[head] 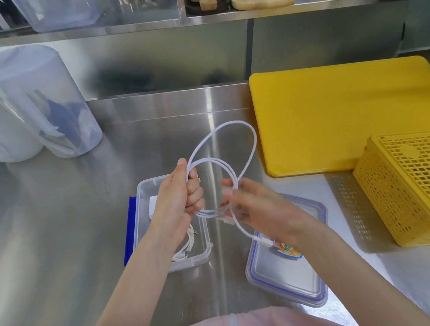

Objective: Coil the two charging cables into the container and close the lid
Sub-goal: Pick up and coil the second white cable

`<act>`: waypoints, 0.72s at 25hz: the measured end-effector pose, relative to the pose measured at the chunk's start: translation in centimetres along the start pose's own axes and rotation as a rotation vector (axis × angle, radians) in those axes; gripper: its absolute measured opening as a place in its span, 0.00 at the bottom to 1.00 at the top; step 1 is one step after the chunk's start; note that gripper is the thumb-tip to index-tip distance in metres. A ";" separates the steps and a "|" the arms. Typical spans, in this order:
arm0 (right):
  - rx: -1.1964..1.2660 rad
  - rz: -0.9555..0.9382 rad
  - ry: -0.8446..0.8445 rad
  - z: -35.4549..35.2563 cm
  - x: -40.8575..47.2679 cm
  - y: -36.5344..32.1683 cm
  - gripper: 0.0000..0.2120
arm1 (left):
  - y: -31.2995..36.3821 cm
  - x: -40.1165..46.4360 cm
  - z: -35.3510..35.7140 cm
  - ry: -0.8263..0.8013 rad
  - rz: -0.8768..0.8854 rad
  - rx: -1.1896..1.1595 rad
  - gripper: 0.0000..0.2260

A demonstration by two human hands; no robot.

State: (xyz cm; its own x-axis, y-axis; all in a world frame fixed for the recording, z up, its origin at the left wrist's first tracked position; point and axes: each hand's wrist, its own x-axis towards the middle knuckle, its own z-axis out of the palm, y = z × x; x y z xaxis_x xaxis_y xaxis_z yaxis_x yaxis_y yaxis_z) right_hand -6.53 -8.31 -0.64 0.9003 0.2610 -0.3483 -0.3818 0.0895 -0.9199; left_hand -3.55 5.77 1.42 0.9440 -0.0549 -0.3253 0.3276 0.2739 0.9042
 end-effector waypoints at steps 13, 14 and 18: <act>-0.944 0.034 0.050 -1.5 0.4 3.4 0.16 | 0.6 0.8 -1.0 0.033 0.043 -0.007 0.18; -0.970 0.036 0.098 -1.9 0.5 3.7 0.16 | 0.7 0.9 -1.2 0.030 0.040 -0.018 0.18; -1.000 0.134 0.088 -2.7 0.6 3.6 0.15 | 0.7 0.6 -1.1 0.023 0.039 0.006 0.18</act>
State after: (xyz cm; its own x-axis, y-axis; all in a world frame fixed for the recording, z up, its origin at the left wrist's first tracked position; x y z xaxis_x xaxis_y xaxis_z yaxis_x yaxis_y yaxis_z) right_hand -6.77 -10.39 -4.65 0.8906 0.1340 -0.4346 -0.1671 -0.7923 -0.5868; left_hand -2.77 6.98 1.60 0.9549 -0.0219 -0.2960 0.2908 0.2693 0.9181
